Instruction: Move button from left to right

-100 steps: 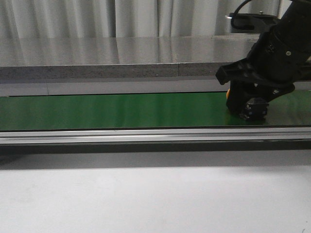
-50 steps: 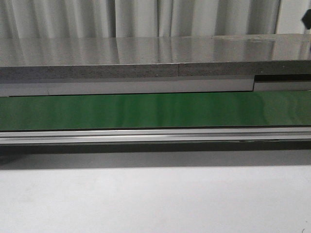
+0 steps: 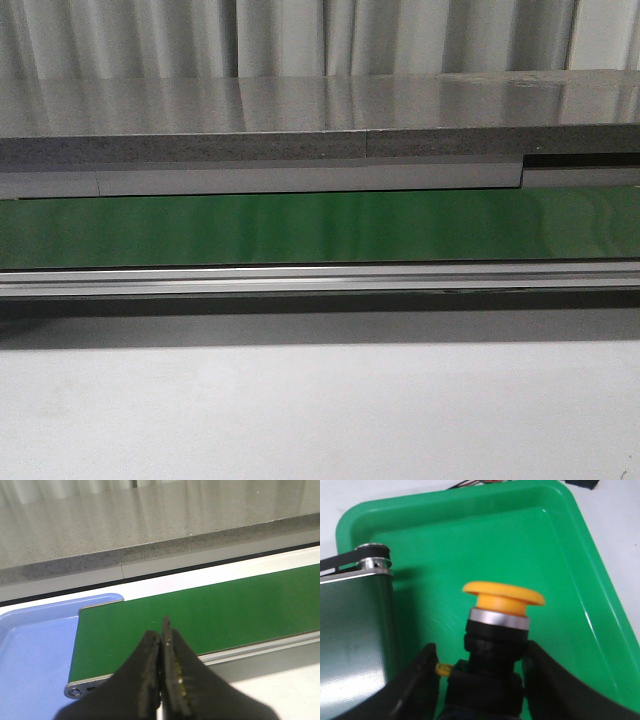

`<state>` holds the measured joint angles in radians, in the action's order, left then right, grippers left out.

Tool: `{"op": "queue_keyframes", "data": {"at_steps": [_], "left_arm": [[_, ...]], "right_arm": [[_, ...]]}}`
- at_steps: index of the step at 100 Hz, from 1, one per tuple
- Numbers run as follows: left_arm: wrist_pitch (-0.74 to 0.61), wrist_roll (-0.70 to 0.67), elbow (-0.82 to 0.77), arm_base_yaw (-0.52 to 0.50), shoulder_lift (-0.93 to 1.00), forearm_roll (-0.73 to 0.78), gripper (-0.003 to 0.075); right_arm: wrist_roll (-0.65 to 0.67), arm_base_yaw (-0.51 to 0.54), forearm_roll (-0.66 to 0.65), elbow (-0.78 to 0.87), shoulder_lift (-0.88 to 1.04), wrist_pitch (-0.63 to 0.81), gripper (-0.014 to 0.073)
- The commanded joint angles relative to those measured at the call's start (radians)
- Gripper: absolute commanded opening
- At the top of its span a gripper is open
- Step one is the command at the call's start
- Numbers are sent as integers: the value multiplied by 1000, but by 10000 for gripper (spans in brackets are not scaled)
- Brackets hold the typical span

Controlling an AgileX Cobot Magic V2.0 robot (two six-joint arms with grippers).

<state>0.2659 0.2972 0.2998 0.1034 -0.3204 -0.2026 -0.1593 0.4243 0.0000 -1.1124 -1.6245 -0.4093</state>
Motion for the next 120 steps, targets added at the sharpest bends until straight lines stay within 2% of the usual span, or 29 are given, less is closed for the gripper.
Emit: {"op": "queue_keyframes", "data": {"at_steps": [1,36,81,91,106,120], "left_arm": [[-72,-2,29,9,-6,-13,-19],[-72,-2,29,9,-6,-13,-19],[-72,-2,29,9,-6,-13,-19],[-72,-2,29,9,-6,-13,-19],[-72,-2,29,9,-6,-13,-19],[-72,-2,29,9,-6,-13,-19]], "right_arm": [[-11,7,-11,-35,-2,82,235],[-11,6,-11,-35,-131,117,235],[-36,-3,0,-35,-170,132,242],[-36,-8,15,-35,-179,132,293],[-36,-8,18,-35,-192,126,425],[-36,-8,18,-35,-192,133,491]]}}
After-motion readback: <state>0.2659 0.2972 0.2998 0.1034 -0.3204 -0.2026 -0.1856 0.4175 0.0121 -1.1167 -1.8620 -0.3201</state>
